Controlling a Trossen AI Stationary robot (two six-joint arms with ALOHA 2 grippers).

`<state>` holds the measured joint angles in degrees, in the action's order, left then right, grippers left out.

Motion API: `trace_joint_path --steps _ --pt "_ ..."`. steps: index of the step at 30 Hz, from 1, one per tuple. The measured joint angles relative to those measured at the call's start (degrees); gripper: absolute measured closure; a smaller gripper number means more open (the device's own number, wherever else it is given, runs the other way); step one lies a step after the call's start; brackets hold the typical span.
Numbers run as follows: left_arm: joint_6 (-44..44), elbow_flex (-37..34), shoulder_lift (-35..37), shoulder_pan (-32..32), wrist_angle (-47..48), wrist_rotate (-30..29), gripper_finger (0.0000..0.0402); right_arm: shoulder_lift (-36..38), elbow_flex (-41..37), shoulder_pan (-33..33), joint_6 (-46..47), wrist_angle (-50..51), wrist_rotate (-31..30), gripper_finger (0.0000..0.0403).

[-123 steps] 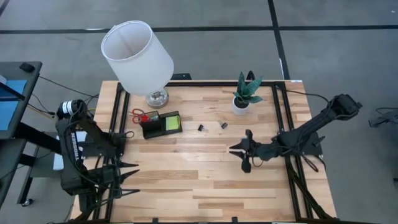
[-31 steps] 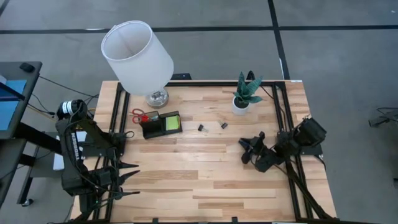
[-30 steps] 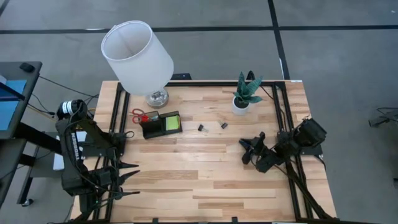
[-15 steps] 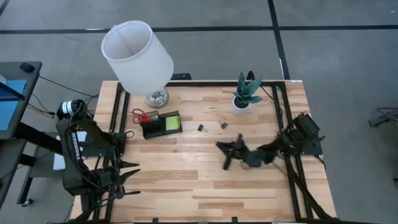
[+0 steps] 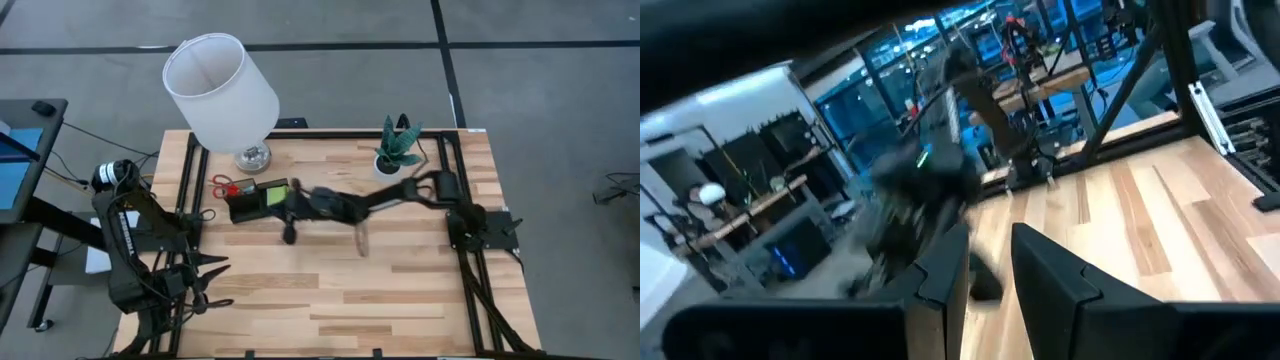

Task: Pick and place office supplies into organizer
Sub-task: Put the blue eraser into the black desk organizer

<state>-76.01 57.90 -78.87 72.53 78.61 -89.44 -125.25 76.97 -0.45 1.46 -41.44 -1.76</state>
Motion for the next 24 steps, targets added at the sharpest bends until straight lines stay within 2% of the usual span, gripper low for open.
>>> trace_joint_path --steps 3,5,9,12,19,24 --pt "2.43 0.19 0.0 0.0 0.55 0.04 0.0329 -7.34 10.99 1.73 -1.69 8.26 4.69 0.0381" --pt "3.84 0.21 0.0 -0.1 0.6 1.53 0.0329 -12.5 18.06 2.12 -3.25 12.9 5.67 0.0391" --pt "5.25 0.21 0.0 -0.86 0.59 4.38 0.0329 -21.42 31.22 2.74 -3.43 14.85 6.32 0.0389" --pt "5.19 0.21 0.0 -1.5 0.57 6.76 0.0329 -25.48 38.49 3.46 -3.44 17.36 6.34 0.038" --pt "4.15 0.21 0.0 -2.08 0.11 10.69 0.0329 -27.87 44.37 4.69 -3.52 26.74 6.31 0.0386" --pt "1.79 0.21 0.0 -2.08 0.0 11.23 0.0329 -27.87 44.51 4.72 -3.59 28.94 4.65 0.0335"
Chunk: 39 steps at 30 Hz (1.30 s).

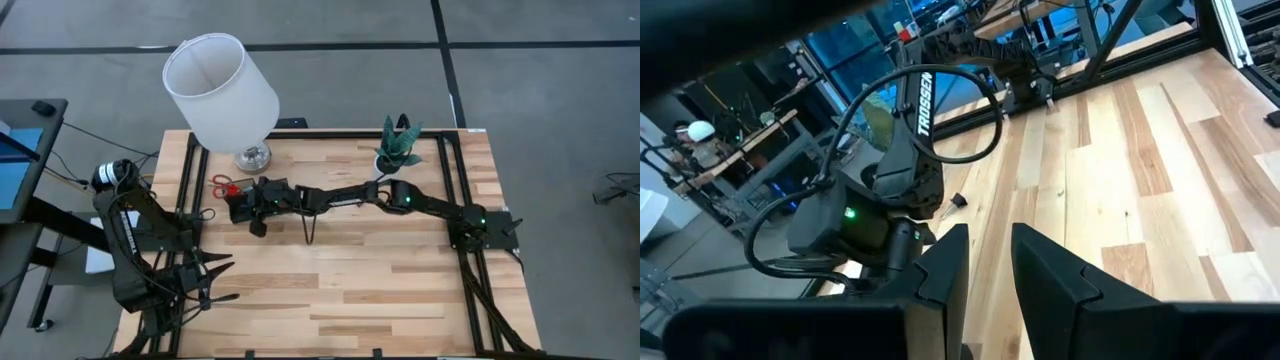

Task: Pick and place office supplies into organizer
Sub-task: Put the blue eraser into the black desk organizer, then put the left black binder clip into the black desk organizer

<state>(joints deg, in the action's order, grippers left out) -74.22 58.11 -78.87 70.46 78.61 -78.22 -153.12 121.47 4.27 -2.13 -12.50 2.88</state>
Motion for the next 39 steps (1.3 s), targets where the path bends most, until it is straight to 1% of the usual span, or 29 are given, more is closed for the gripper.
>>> trace_joint_path --steps 5,10,15,19,21,22,25,27,30,33,36,39 --pt "-0.5 0.0 0.0 0.0 -0.04 -0.04 0.0329 0.0 0.0 -0.02 0.09 -0.32 0.02 0.0281" --pt "-0.56 0.0 0.02 0.0 -0.07 -0.07 0.0329 0.01 0.0 -0.5 0.13 -0.32 0.01 0.0245" --pt "-3.83 0.0 0.02 -0.76 -0.08 -0.33 0.0329 1.22 -0.07 -0.79 4.13 0.4 0.29 0.0231" --pt "-6.94 0.0 0.02 -2.55 -0.07 -0.43 0.0329 5.13 -0.07 -1.61 3.72 1.63 1.82 0.0232" --pt "-8.48 0.0 0.02 -3.84 -0.07 -0.45 0.0329 8.19 -0.07 -2.08 4.53 6.31 1.75 0.0235" --pt "-9.35 0.0 0.02 -4.61 -0.08 -0.51 0.0329 9.96 -0.07 -2.14 6.4 9.7 1.84 0.0237" --pt "-12.07 0.0 0.02 -7.06 -0.48 -1.8 0.0329 16.14 -0.05 -2.02 8.62 24.29 4.55 0.0242" --pt "-12.27 0.0 0.04 -9.05 -2.1 -1.95 0.0329 20.11 0.0 -2.16 6.22 34.81 5.13 0.0244" --pt "-10.17 0.0 0.04 -12.16 -3.57 0.2 0.0329 24.98 -0.01 -3.37 3.19 49.22 4.12 0.0247" --pt "-11.34 0.0 0.04 -15.48 -3.81 0.98 0.0329 29.57 -0.05 -5.09 1.33 59.91 4.08 0.0249" --pt "-16.05 0.0 0.19 -19.07 -3.35 1.35 0.0329 34.74 -0.05 -6.63 2.03 68.5 1.19 0.025" --pt "-17.75 0.0 1.85 -22.29 -1.38 4.34 0.0329 40.93 -0.07 -7.8 3.4 73.99 -3.27 0.025"
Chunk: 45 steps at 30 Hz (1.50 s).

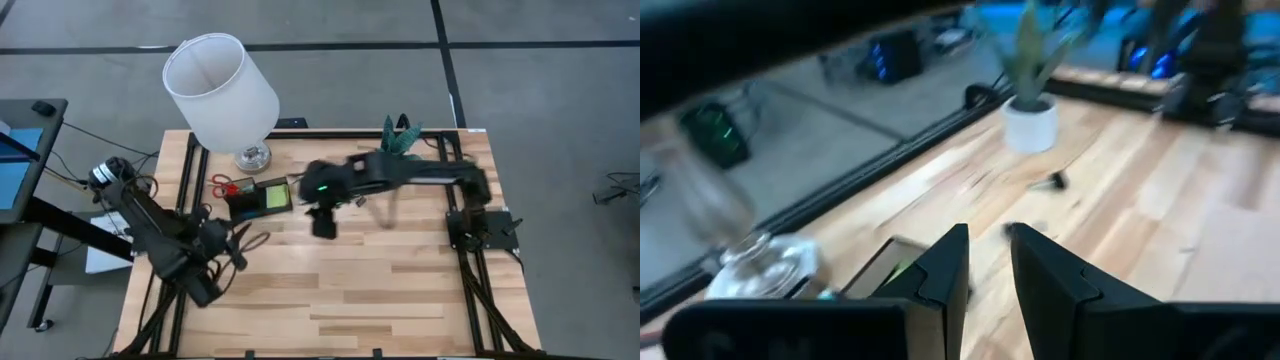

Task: Pick and place office supplies into organizer
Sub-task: Put the left black binder clip into the black desk organizer

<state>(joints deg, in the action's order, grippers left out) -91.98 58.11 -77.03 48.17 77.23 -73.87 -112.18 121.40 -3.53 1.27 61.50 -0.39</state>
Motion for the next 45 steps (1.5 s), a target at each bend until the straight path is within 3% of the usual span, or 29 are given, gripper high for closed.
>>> trace_joint_path --steps 8,13,17,22,25,29,32,34,39,45 --pt "13.06 0.0 9.03 -7.32 -2.61 7.79 0.0329 19.43 -0.67 -3.01 1.77 7.0 -15.43 0.0254" --pt "32.27 0.0 13.87 -13.61 -12.71 11.44 0.0329 29.39 -13.85 -6.31 3.52 1.93 -21.91 0.0253" --pt "56.56 0.0 14.88 -22.18 -27.3 26.76 0.0329 36.87 -34.88 -7.36 5.77 -12.09 -23.68 0.0254" --pt "91.82 -2.07 13.09 -32.58 -51.53 52.5 0.0329 43.14 -58.34 -7.8 11.69 -35.06 -14.91 0.0258" --pt "103.48 -2.82 10.75 -38.76 -59.52 63.92 0.0329 45.09 -68.34 -9.8 16.36 -45.55 -13.23 0.0259" --pt "108.7 -2.82 5.59 -48.23 -62.81 75.68 0.0329 46.98 -79.75 -14.16 26.73 -58.65 -18.13 0.0259" --pt "109.71 -2.86 -0.4 -54.72 -65.39 87.25 0.0329 47.12 -87.75 -19.48 31.7 -70.85 -25.46 0.0259" --pt "109.57 -2.86 -5.06 -57.97 -68.37 91.65 0.0329 46.83 -92.53 -23.49 33.83 -78.91 -31.02 0.0259" --pt "111.2 -1.81 -15.77 -62.25 -73.97 93.79 0.0329 44.4 -99.74 -32.11 34.7 -90.89 -45.45 0.0259" --pt "117.2 1.29 -25.29 -62.96 -78.24 92.74 0.0315 43.67 -101.65 -35.87 34.35 -90.88 -51.19 0.0259"
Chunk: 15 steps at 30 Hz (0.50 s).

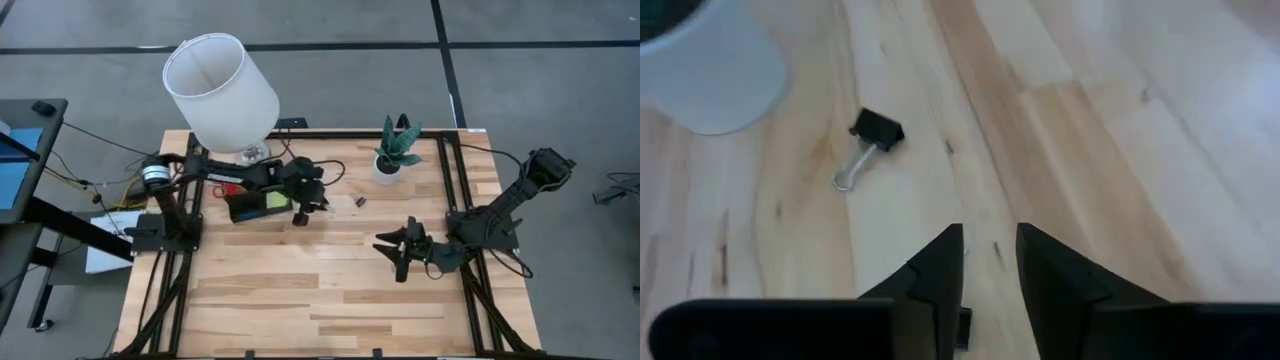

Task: Pick and place office supplies into organizer
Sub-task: Put the left black binder clip into the black desk organizer

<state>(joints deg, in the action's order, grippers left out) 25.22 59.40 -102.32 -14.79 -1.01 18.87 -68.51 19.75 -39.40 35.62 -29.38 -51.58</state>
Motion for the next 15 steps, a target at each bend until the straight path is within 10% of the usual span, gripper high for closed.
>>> trace_joint_path --steps 15 --pt "5.16 4.82 -6.72 -0.06 8.17 -8.73 0.0196 -11.34 -0.02 -2.43 9.43 0.06 0.92 0.0259"
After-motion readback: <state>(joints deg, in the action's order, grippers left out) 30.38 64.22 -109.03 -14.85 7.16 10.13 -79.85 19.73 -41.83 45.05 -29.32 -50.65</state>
